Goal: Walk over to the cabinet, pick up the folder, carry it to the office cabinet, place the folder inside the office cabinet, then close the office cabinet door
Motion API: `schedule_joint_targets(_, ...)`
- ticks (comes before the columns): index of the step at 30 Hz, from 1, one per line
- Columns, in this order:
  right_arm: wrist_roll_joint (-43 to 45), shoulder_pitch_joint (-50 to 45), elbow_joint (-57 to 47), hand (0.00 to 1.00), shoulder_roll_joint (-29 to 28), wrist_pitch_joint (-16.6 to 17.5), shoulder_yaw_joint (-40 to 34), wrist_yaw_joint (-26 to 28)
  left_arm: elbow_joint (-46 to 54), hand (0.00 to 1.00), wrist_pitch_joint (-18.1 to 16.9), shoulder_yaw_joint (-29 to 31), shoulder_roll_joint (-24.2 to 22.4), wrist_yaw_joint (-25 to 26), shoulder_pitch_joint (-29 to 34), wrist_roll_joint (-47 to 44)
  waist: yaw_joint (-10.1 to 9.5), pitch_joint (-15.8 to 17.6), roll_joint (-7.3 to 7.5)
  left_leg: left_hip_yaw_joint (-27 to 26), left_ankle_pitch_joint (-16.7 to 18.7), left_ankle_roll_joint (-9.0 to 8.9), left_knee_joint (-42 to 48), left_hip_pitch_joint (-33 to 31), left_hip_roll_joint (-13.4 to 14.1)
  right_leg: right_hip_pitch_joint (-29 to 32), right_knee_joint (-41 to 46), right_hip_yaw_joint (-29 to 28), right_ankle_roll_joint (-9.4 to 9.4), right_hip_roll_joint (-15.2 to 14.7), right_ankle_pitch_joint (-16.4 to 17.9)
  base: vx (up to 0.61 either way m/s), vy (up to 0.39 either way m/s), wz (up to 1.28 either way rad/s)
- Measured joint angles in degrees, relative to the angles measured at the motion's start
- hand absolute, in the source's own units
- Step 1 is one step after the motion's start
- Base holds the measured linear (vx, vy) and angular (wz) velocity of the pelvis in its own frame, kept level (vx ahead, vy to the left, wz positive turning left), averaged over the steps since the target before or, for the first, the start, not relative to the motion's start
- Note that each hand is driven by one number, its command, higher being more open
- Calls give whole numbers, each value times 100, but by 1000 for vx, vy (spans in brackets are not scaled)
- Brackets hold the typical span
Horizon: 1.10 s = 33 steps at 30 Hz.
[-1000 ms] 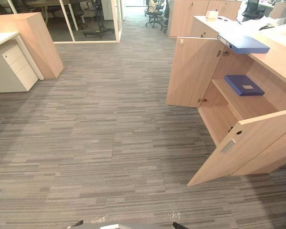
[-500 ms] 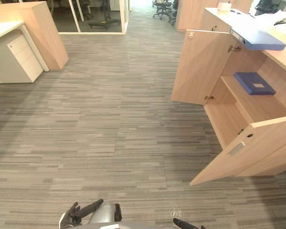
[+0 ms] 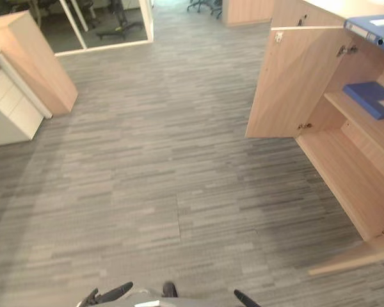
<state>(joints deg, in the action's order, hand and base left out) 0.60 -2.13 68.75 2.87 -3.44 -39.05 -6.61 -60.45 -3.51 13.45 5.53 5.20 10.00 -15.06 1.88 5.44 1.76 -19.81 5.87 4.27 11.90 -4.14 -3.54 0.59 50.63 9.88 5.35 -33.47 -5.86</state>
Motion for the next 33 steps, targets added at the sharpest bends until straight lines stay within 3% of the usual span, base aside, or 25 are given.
schedule_joint_targets(1, 3, 4, -142, 100, 70, -7, 164, -18, 15, 100, -6, -287, 18, -6, -45, 115, 18, 39, -89, 41, 17, 28, -406, 530, -114, 290, 1098, 763, 235, -270, 151, 479, 356, 20)
schedule_joint_targets(2, 3, 9, -170, 100, 87, -4, 271, -36, 20, 100, -12, -376, 24, -10, -58, 187, 8, 56, -145, 63, 20, 33, -525, 701, -123, 382, 1325, 1006, 192, -280, 289, 526, 339, 6)
schedule_joint_targets(4, 86, 25, -292, 100, 96, 36, 574, -25, -135, 100, -1, -555, 81, -5, -257, 486, 40, 126, -192, 133, 23, 27, -748, 1128, -111, 719, 1333, 1411, -411, 19, 1177, 393, 145, -9)
schedule_joint_targets(6, 198, 84, -445, 100, 74, 120, 779, -23, -292, 100, 42, -657, 89, -28, -453, 634, 127, 409, -290, 133, 60, -34, -859, 1564, -17, 907, 294, 1606, -798, 678, 1751, 322, 2, -15)
schedule_joint_targets(7, 208, 121, -530, 100, 19, 136, 835, -31, -291, 100, 39, -696, 76, -51, -486, 665, 195, 466, -305, 111, 110, -109, -888, 1709, 6, 1028, -527, 1709, -886, 1010, 1827, 238, -68, -6)
schedule_joint_targets(10, 316, 19, -793, 100, -79, 196, 922, -79, -244, 100, 31, -730, -54, -59, -644, 691, 242, 520, -278, -157, 407, -194, -1197, 2031, -19, 1390, -1544, 2210, -786, 1267, 1725, 227, -90, -2)
schedule_joint_targets(11, 422, 19, -796, 100, -129, 219, 941, -85, -227, 100, 51, -601, -159, -90, -706, 736, 187, 569, -163, -200, 496, -302, -1238, 2161, -56, 1429, -1738, 2313, -153, 1263, 1392, 231, -153, -15)
schedule_joint_targets(12, 406, 2, -773, 100, -80, 226, 928, -98, -220, 100, 55, -564, -329, -105, -706, 846, 219, 516, -297, -231, 595, -436, -1245, 2191, 98, 1419, -1726, 2509, -79, 1427, 1587, 243, -181, -19)
schedule_joint_targets(14, 404, 12, -794, 100, -41, 223, 923, -85, -220, 100, 65, -521, -456, -245, -753, 946, 217, 506, -436, -365, 707, -608, -1152, 2264, 305, 1404, -1524, 2585, -158, 1559, 1981, 303, -221, -22)
schedule_joint_targets(15, 404, 2, -787, 100, -40, 214, 923, -88, -218, 100, 114, -475, -470, -267, -738, 961, 254, 521, -464, -444, 819, -742, -815, 2231, 446, 1301, -1521, 2623, -157, 1679, 2123, 486, -371, -5)
schedule_joint_targets(16, 407, -100, -776, 100, -75, 199, 933, -94, -214, 100, 158, -468, -427, -297, -756, 998, 362, 524, -454, -567, 1006, -931, 439, 1868, 909, 957, -1755, 2724, -186, 1901, 2228, 428, -343, 6)
schedule_joint_targets(17, 407, -160, -780, 100, -82, 193, 930, -100, -200, 100, 162, -424, -423, -295, -764, 998, 363, 524, -456, -614, 1004, -942, 1169, 1663, 1147, 786, -1899, 2725, -172, 2026, 2225, 596, -466, -23)
schedule_joint_targets(18, 405, -278, -803, 100, -63, 145, 956, -119, -108, 100, 161, -115, -517, -286, -676, 990, 323, 494, -540, -614, 630, -979, 2915, 1137, 1774, 419, -2269, 2599, -139, 2426, 2236, 412, -283, -58)
schedule_joint_targets(20, 403, -332, -777, 100, -13, 121, 1003, -142, 40, 100, 112, 72, -558, -256, -531, 968, 234, 463, -658, -580, 489, -1021, 4431, 673, 2196, 168, -2528, 2289, -89, 2795, 2273, 381, -138, -110)
schedule_joint_targets(21, 404, -272, -700, 100, 48, 64, 1075, -168, 67, 100, 58, 146, -576, -246, -510, 890, 208, 477, -684, -481, 512, -1009, 5168, 336, 2272, -7, -2720, 1993, -110, 2982, 2311, 360, -27, -124)
schedule_joint_targets(24, 405, -253, -589, 100, 92, -93, 1135, -175, 141, 100, 38, 227, -533, -251, -526, 855, 152, 526, -607, -411, 565, -952, 5283, -184, 2148, -434, -3157, 1440, -126, 3212, 2275, 356, -1, -118)
schedule_joint_targets(26, 405, -271, -546, 100, 97, -98, 1287, -173, 249, 100, 24, 384, -512, -236, -547, 734, 137, 569, -458, -160, 660, -801, 4512, -622, 1888, -805, -3466, 983, -146, 3245, 2219, 394, 38, -120)
schedule_joint_targets(28, 411, -153, -534, 100, 117, -77, 1420, -167, 311, 100, -13, 388, -516, -174, -589, 696, -44, 611, -390, 674, 661, -800, 2557, -877, 1481, -1165, -3792, 217, -304, 3230, 2163, 412, 110, -166)
schedule_joint_targets(29, 412, -136, -536, 100, 116, -69, 1448, -167, 312, 100, -20, 390, -532, -172, -590, 680, -59, 613, -387, 836, 646, -824, 2316, -891, 1433, -1198, -3823, 144, -325, 3225, 2164, 389, 176, -154)
schedule_joint_targets(30, 417, -113, -544, 100, 104, 18, 1579, -159, 317, 100, -27, 400, -542, -152, -622, 665, -120, 601, -377, 1517, 589, -898, 1489, -909, 1243, -1315, -3951, -101, -431, 3202, 2202, 320, 178, -96)
schedule_joint_targets(31, 417, -114, -551, 100, 88, 52, 1612, -153, 330, 100, -26, 403, -543, -143, -633, 665, -145, 591, -366, 1819, 556, -940, 1183, -919, 1185, -1389, -4011, -227, -488, 3179, 2235, 437, 267, -119)
schedule_joint_targets(33, 410, -162, -561, 100, 56, 103, 1609, -144, 327, 100, -17, 376, -533, -134, -613, 669, -136, 441, -386, 2383, 207, -884, 847, -1012, 1024, -1622, -4150, -544, -835, 3014, 2433, 504, 351, -90)
